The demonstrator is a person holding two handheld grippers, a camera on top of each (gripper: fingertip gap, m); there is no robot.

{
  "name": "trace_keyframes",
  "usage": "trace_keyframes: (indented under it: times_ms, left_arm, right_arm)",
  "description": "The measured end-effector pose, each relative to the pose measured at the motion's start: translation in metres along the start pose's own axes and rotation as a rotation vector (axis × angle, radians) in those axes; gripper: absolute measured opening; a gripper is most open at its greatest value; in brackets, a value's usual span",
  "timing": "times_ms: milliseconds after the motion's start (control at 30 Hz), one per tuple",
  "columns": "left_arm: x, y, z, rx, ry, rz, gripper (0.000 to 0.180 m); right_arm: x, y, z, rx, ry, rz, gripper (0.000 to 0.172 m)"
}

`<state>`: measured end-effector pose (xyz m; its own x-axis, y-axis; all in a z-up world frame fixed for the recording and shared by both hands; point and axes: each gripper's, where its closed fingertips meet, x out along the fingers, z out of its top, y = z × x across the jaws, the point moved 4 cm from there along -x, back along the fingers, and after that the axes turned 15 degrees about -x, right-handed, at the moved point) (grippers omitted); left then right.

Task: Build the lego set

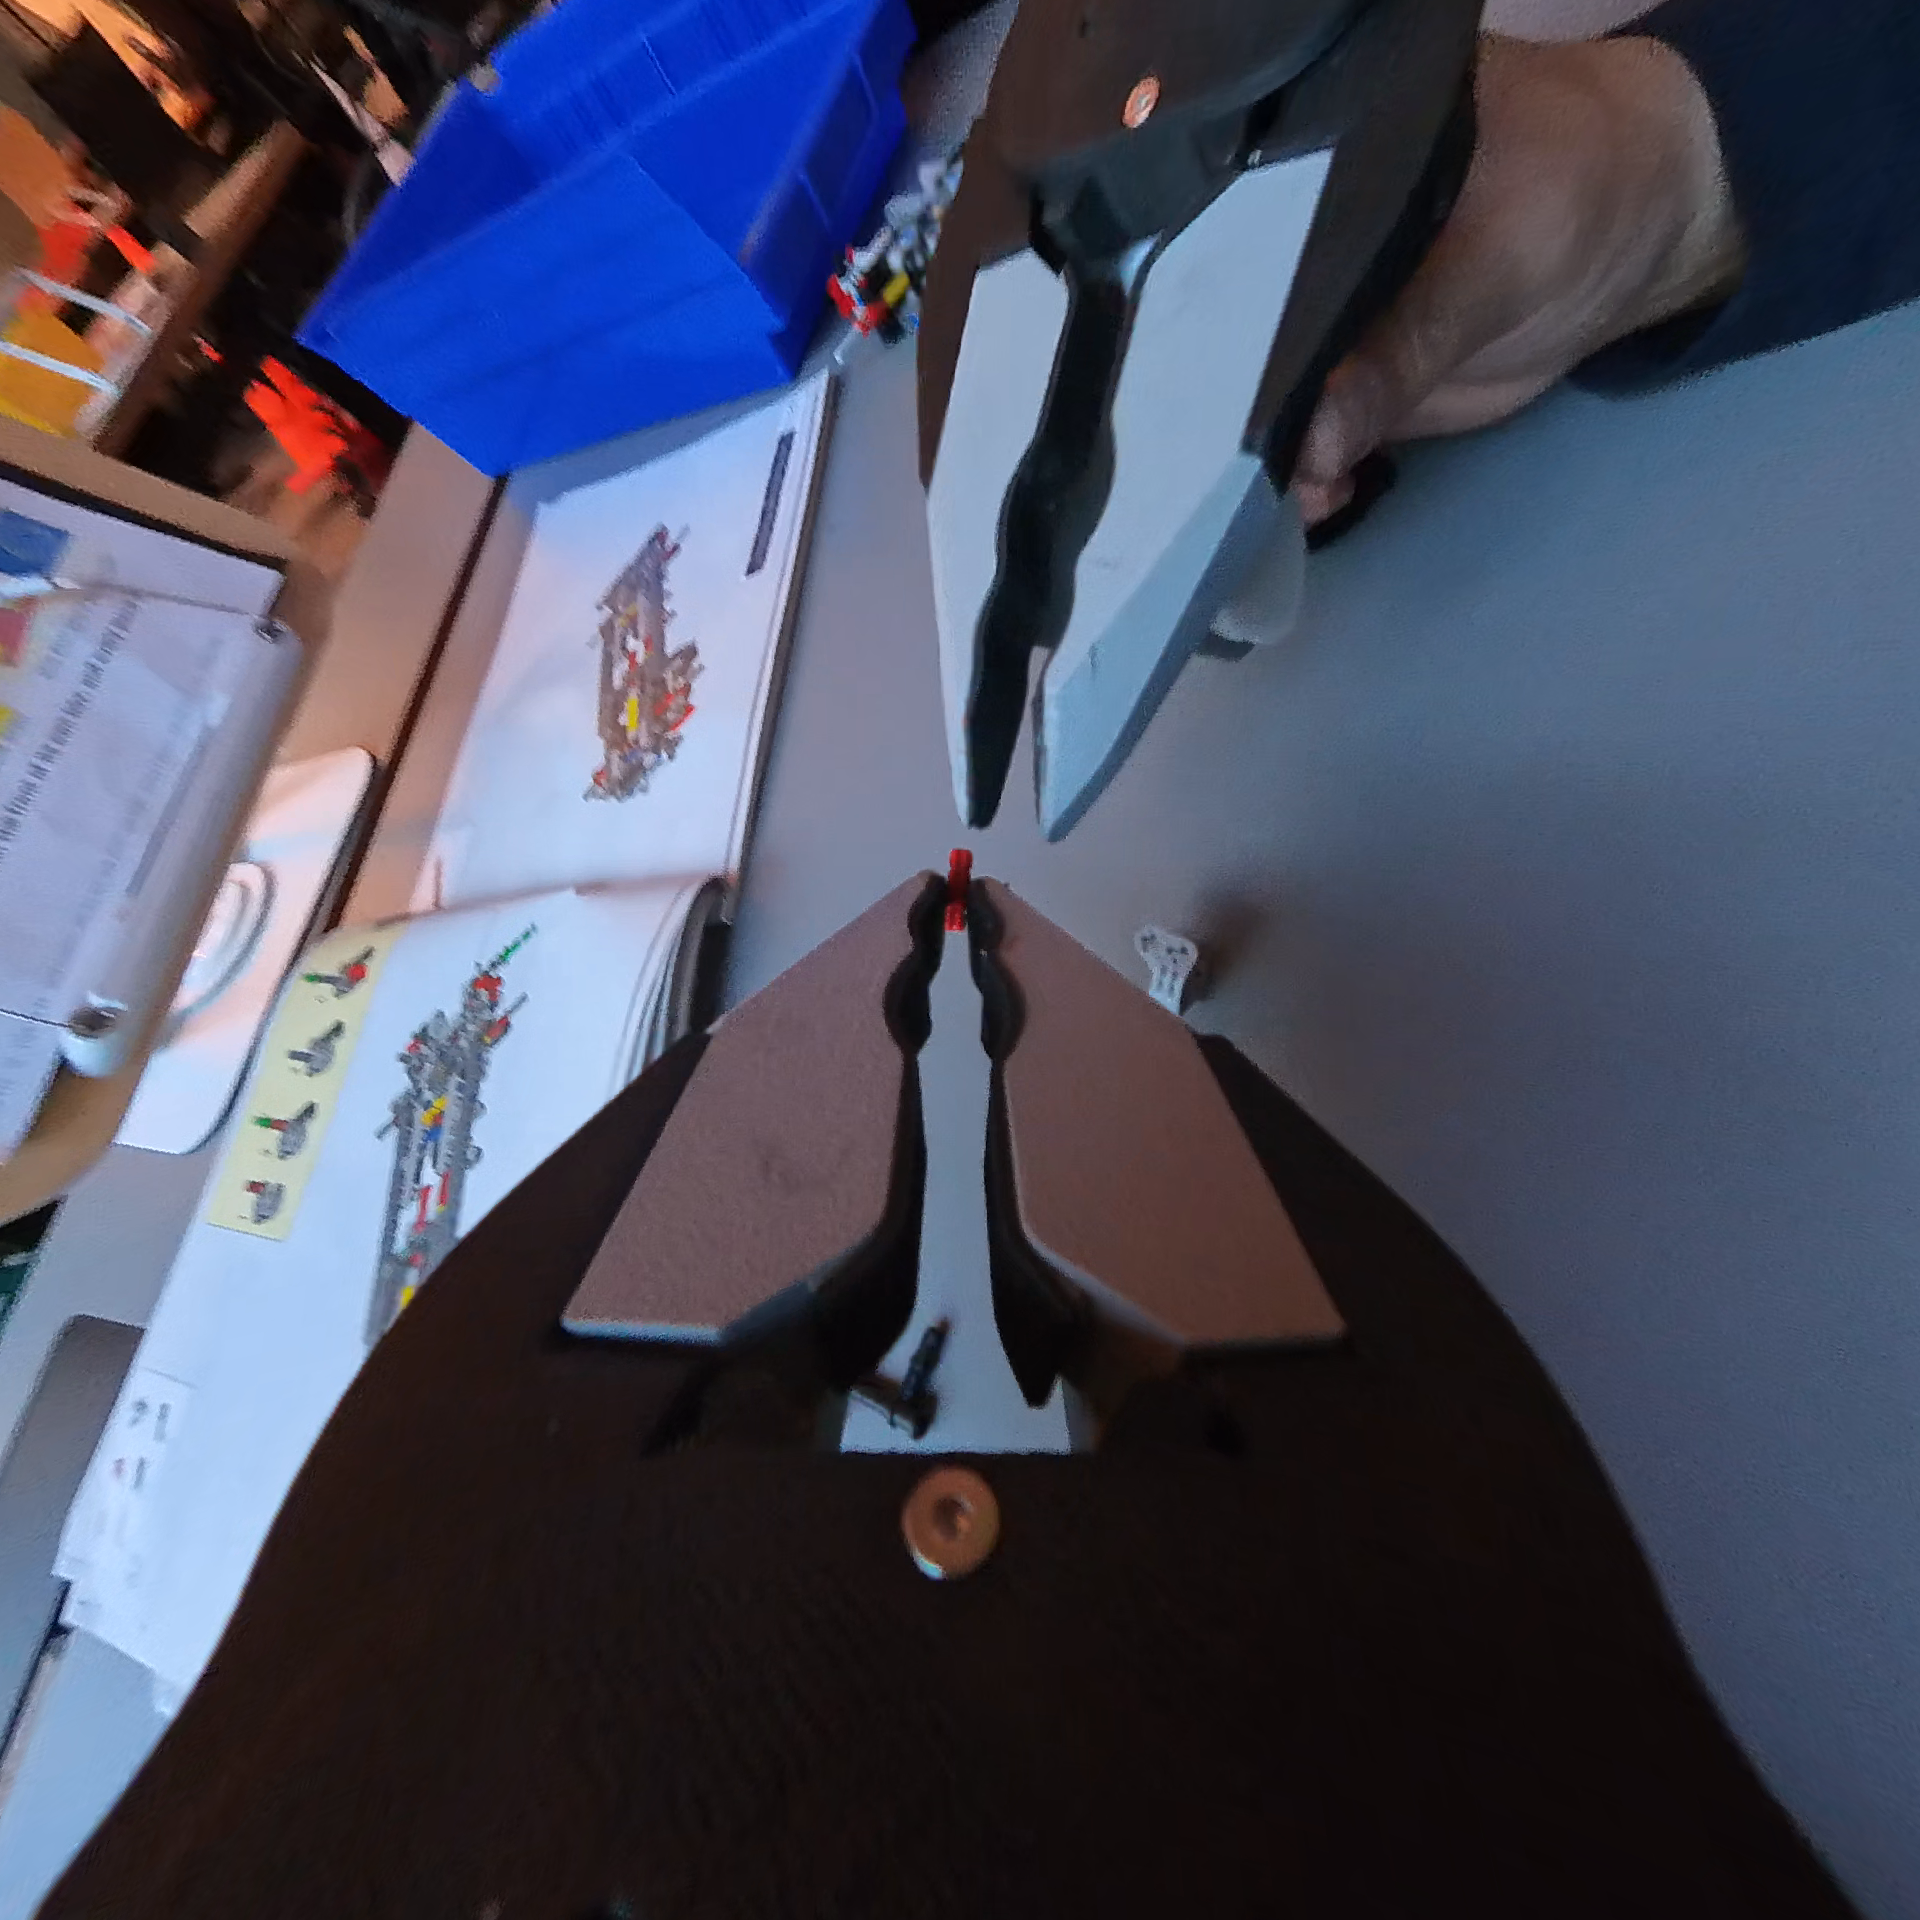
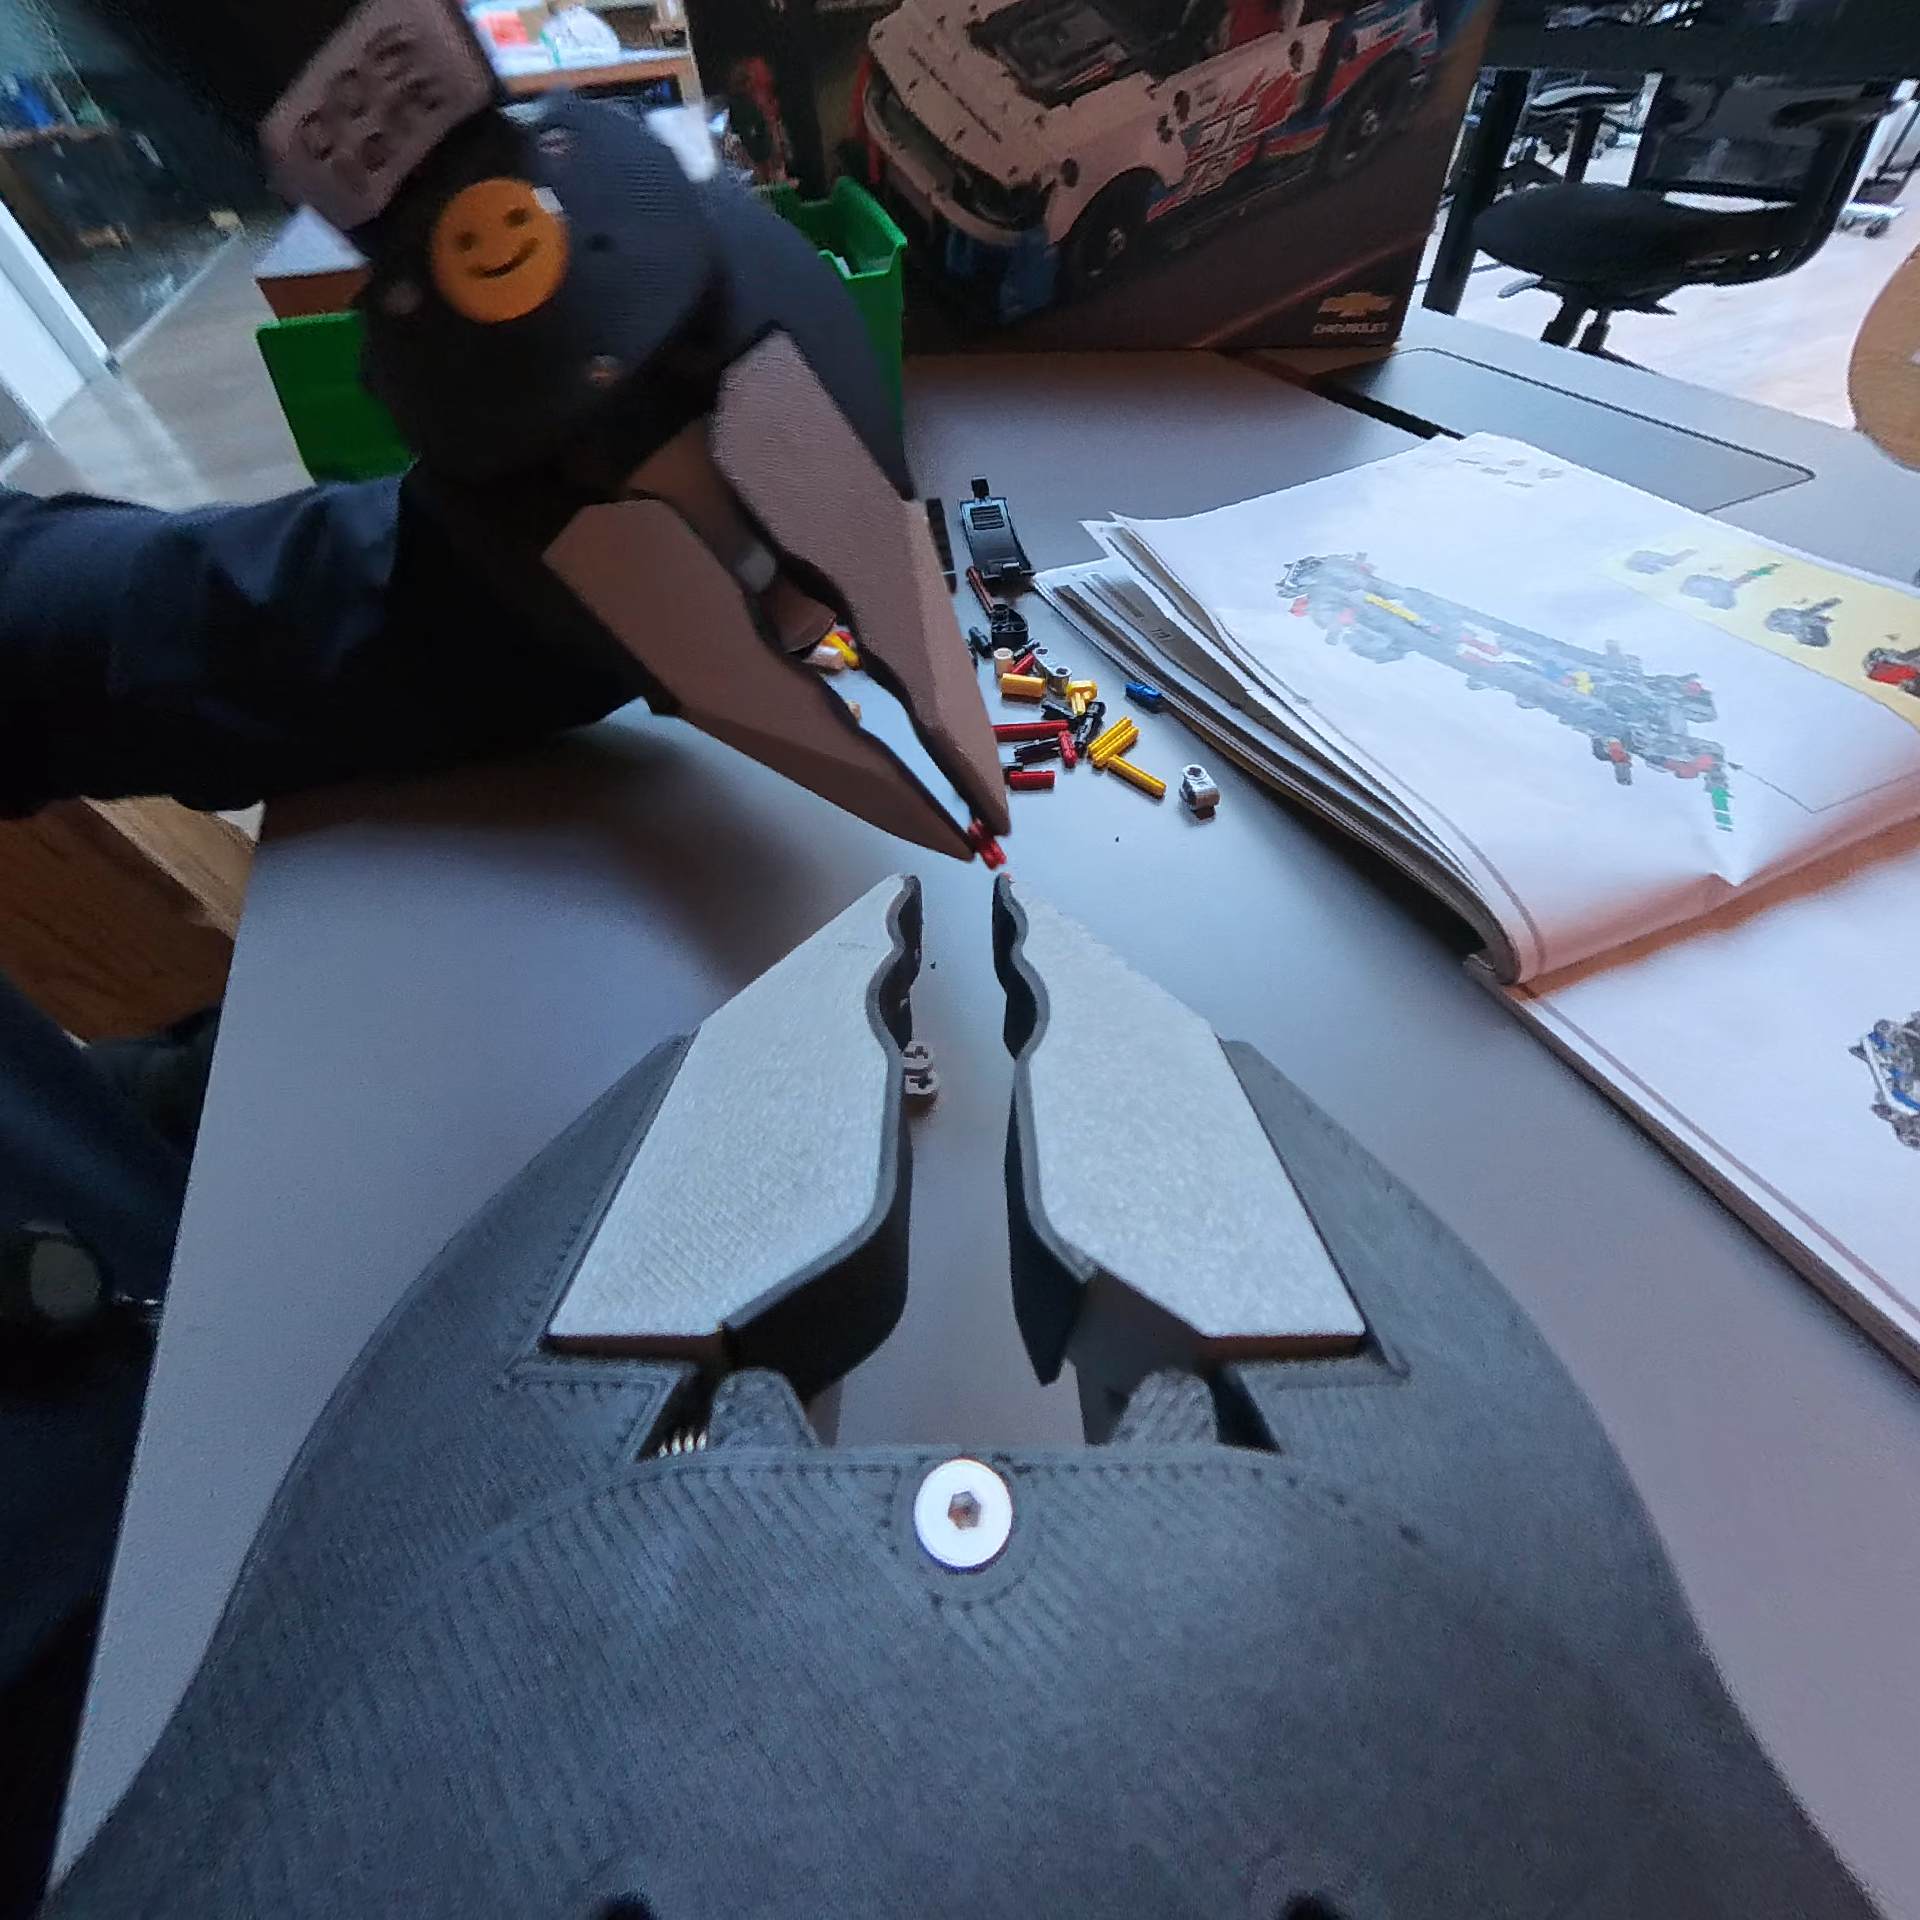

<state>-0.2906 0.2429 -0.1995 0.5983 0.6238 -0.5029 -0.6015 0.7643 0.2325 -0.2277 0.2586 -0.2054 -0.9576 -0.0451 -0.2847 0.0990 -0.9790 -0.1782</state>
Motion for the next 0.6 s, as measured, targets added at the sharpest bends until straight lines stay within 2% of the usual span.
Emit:
trace_keyframes:
  times_ms: [200, 600]
  left_arm:
    - [-0.006, -0.004, 0.016, 0.109, -0.105, 0.091, 0.002]
    - [-0.004, -0.013, 0.019, 0.171, -0.115, 0.109, 0.002]
  right_arm:
    - [-0.005, -0.003, 0.005, 0.054, -0.063, 0.014, 0.007]
    - [-0.011, -0.005, 0.012, 0.106, -0.14, 0.041, 0.0]
